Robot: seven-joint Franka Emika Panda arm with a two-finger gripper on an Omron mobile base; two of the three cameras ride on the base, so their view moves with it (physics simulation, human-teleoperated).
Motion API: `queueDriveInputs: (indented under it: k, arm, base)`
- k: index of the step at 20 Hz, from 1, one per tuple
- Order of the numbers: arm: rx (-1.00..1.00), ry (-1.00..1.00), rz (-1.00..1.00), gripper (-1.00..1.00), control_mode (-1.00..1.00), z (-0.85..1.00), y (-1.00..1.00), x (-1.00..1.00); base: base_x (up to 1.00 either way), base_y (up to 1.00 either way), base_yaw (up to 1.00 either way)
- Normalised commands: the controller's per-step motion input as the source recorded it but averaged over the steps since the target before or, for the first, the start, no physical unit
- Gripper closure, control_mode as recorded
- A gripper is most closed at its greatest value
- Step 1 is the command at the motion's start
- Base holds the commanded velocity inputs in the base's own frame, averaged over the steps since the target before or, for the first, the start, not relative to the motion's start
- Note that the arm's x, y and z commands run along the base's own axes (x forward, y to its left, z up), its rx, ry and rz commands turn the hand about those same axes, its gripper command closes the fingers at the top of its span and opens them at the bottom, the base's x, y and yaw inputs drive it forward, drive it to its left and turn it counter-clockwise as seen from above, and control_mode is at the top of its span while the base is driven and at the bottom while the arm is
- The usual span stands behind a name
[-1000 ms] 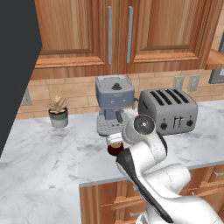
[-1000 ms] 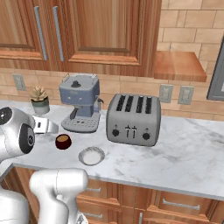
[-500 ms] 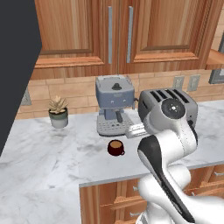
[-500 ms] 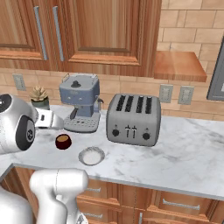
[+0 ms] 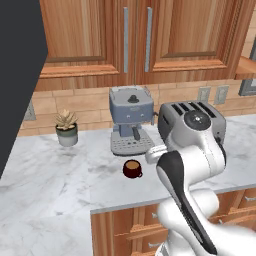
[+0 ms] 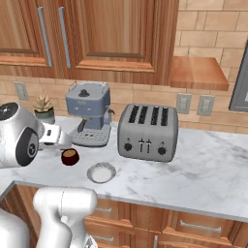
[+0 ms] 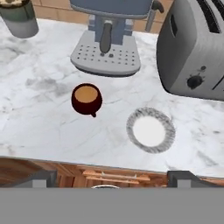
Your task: Take a sugar cube from the saucer and place it inside the coffee. Then, grab milk from the fridge and place it next to the coffee on the counter to sweeten the coffee.
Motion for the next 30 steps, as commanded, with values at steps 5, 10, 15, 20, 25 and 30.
queueDriveInputs:
  k: [5, 10, 15, 20, 25, 30]
  arm:
    - [0.0, 0.0, 0.0, -1.0, 1.0, 0.0, 0.0, 0.0]
    - [0.0, 0.0, 0.0, -1.0, 1.0, 0.0, 0.0, 0.0]
    - [0.0, 0.0, 0.0, -1.0, 1.0, 0.0, 0.0, 0.0]
    - [0.0, 0.0, 0.0, -1.0, 1.0, 0.0, 0.0, 0.0]
    - [0.0, 0.0, 0.0, -1.0, 1.0, 0.0, 0.0, 0.0]
    - [0.0, 0.0, 0.0, -1.0, 1.0, 0.0, 0.0, 0.0]
  base:
    - [-0.81, -0.07, -0.34]
    - [-0.28, -0.12, -0.68]
    - [0.0, 0.0, -0.84]
    - [0.01, -0.06, -0.85]
    - [0.07, 0.0, -0.89]
    - [0.11, 0.08, -0.89]
